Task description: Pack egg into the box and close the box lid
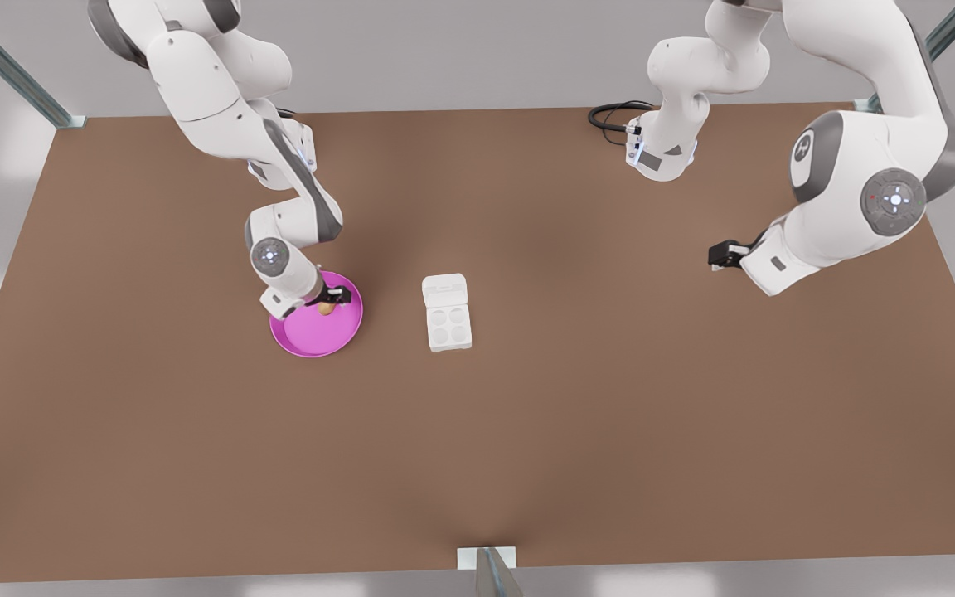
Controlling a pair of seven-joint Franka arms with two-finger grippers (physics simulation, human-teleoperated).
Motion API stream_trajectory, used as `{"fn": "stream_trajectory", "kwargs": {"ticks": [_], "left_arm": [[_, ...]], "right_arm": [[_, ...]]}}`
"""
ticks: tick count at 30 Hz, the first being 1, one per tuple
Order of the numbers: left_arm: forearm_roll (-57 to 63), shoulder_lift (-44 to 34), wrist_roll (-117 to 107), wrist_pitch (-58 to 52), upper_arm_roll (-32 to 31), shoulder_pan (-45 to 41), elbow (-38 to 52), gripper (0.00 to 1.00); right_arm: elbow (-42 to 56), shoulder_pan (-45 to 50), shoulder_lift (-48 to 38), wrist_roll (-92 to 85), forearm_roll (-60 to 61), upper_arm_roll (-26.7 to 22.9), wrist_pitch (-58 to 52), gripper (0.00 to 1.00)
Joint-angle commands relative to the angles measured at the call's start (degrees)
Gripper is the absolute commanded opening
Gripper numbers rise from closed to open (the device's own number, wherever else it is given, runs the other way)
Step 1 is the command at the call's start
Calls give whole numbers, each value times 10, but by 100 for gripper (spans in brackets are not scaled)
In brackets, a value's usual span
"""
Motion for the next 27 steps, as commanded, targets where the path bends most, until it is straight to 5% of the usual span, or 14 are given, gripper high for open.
{"fn": "stream_trajectory", "kwargs": {"ticks": [1, 12, 14, 15, 24, 27], "left_arm": [[-2, 1, -3, -16, 0, 0, 0, 100], [-5, -1, -3, -13, -21, 14, 27, 100], [-3, 0, -1, -6, -21, 16, 27, 100], [1, 1, 0, -4, -21, 16, 33, 100], [2, 41, 1, 24, -22, 16, 36, 100], [1, 41, 1, 23, -21, 20, 36, 100]], "right_arm": [[-1, 2, 3, 11, 1, 0, 2, 100], [6, -3, 17, 9, 0, 0, 17, 99], [6, -2, 18, 6, 1, 0, 17, 72], [6, -3, 23, -2, 1, 0, 17, 68], [6, -7, 26, -26, 1, 0, 9, 68], [8, -7, 25, -27, 1, 0, 4, 60]]}}
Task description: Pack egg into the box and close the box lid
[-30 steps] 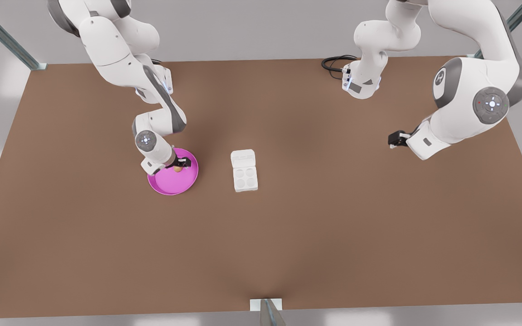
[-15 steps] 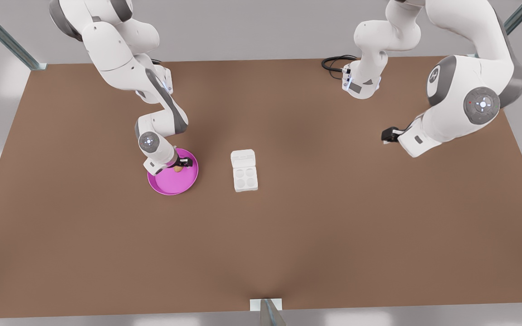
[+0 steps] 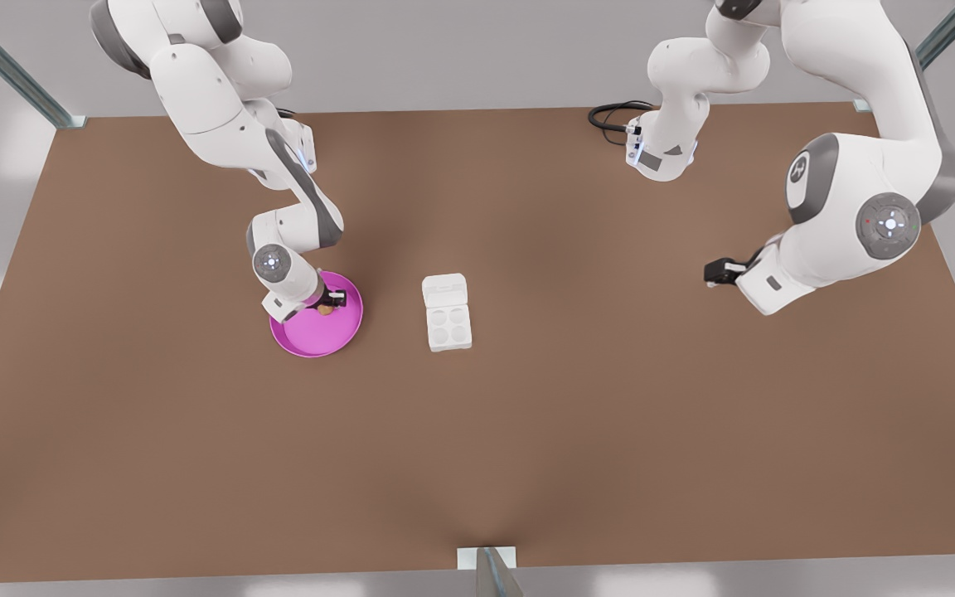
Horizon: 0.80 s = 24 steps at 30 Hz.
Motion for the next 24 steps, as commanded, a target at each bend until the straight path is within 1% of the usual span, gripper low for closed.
{"fn": "stream_trajectory", "kwargs": {"ticks": [1, 3, 4, 5, 6, 11, 19, 21, 22, 24], "left_arm": [[0, -1, 1, 7, 0, 1, 0, 100], [1, 0, 1, 7, 0, 2, 0, 100], [2, 1, 1, 7, 1, 2, 0, 100], [2, 4, 2, 8, 2, 2, 0, 100], [2, 5, 2, 7, 2, 3, 0, 100], [1, 5, 2, 8, 2, 10, 0, 100], [1, 4, 2, 7, 2, 14, 8, 100], [1, 3, 3, 5, 2, 14, 8, 100], [0, 3, 2, 4, 2, 14, 8, 100], [0, -1, 2, 1, 1, 14, 12, 100]], "right_arm": [[1, 0, 0, -18, -2, 0, -6, 60], [3, 0, 0, -18, -1, 0, -6, 59], [4, 1, 0, -18, -1, 0, -6, 56], [8, 1, 0, -17, -1, 0, -6, 48], [11, 1, 4, -17, -1, 0, -6, 45], [17, 1, 13, -16, -1, 0, -6, 45], [24, 1, -7, -15, -1, 2, -31, 45], [67, 1, -9, -19, 29, 3, -88, 45], [84, 1, -7, -19, 29, 3, -98, 45], [149, 1, 18, -33, 29, 3, -132, 45]]}}
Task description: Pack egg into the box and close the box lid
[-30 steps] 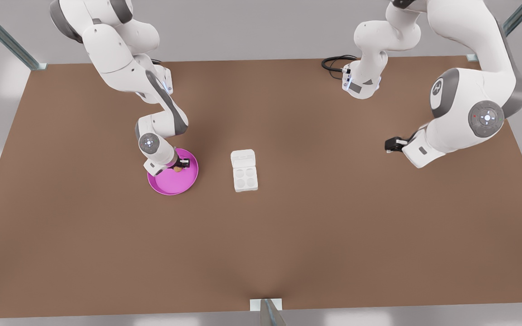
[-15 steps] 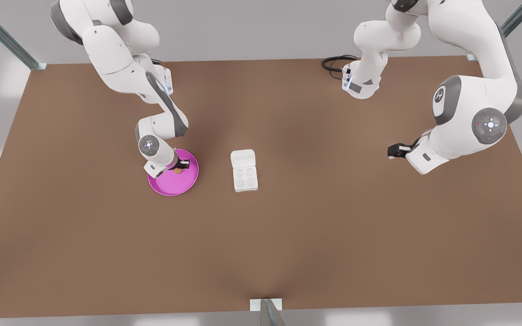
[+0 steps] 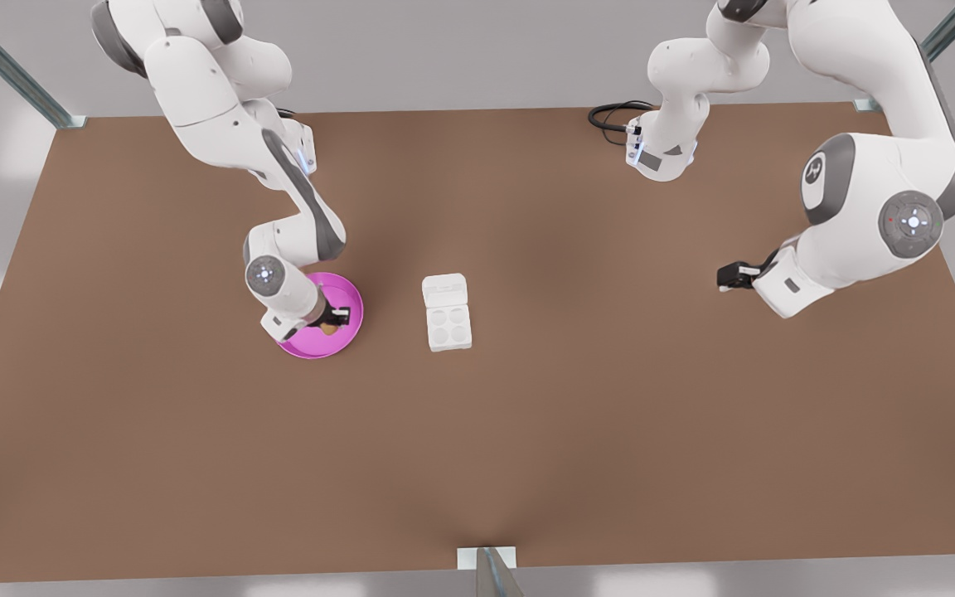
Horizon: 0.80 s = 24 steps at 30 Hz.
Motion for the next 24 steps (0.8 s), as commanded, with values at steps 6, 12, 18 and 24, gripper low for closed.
{"fn": "stream_trajectory", "kwargs": {"ticks": [6, 12, 18, 24], "left_arm": [[-2, -2, 0, -44, -3, -1, 23, 100], [-1, 0, 1, -42, -4, -4, 34, 100], [-2, 1, 1, -41, -4, -4, 34, 100], [-2, 0, 0, -41, -5, -8, 43, 100]], "right_arm": [[176, 1, 82, -161, 80, 0, -109, 42], [299, -1, 151, -444, 147, 0, -109, 42], [408, 5, 228, -989, 314, 15, -87, 42], [450, 4, 276, -1330, 461, 62, -78, 41]]}}
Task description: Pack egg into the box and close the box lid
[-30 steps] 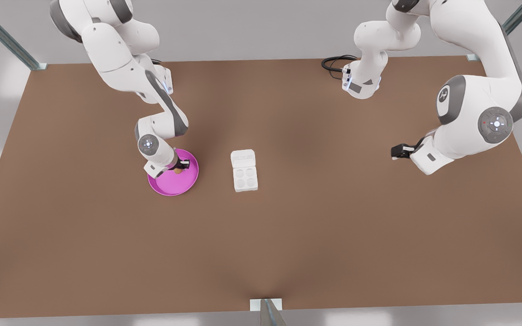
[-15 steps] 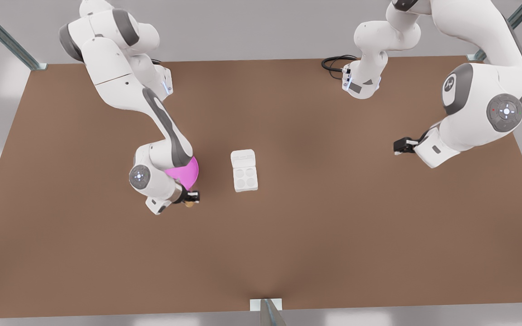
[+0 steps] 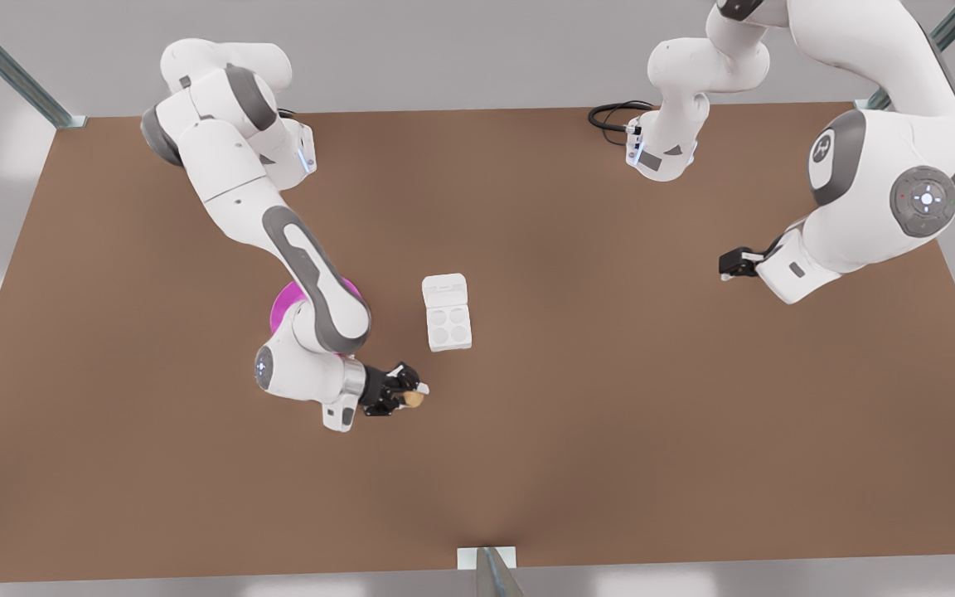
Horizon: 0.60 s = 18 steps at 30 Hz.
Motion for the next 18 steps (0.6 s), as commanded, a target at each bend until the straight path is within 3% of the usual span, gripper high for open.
{"fn": "stream_trajectory", "kwargs": {"ticks": [1, 5, 9, 13, 18], "left_arm": [[-1, 0, 1, -2, 0, 2, 0, 100], [-4, 11, 1, -2, 0, -2, -2, 100], [-4, 16, 0, -2, -4, -3, -2, 100], [-8, 7, 1, 2, -14, 5, -20, 100], [-8, -17, 1, 47, -17, 9, -68, 100]], "right_arm": [[13, -1, 11, -775, 50, 8, 14, 41], [4, -3, 11, -884, 56, 26, 14, 41], [-14, 6, 11, -1108, 208, 33, 14, 41], [-49, 6, 4, -1150, 249, 78, 19, 41], [-115, -23, -26, -1217, 291, 100, 11, 41]]}}
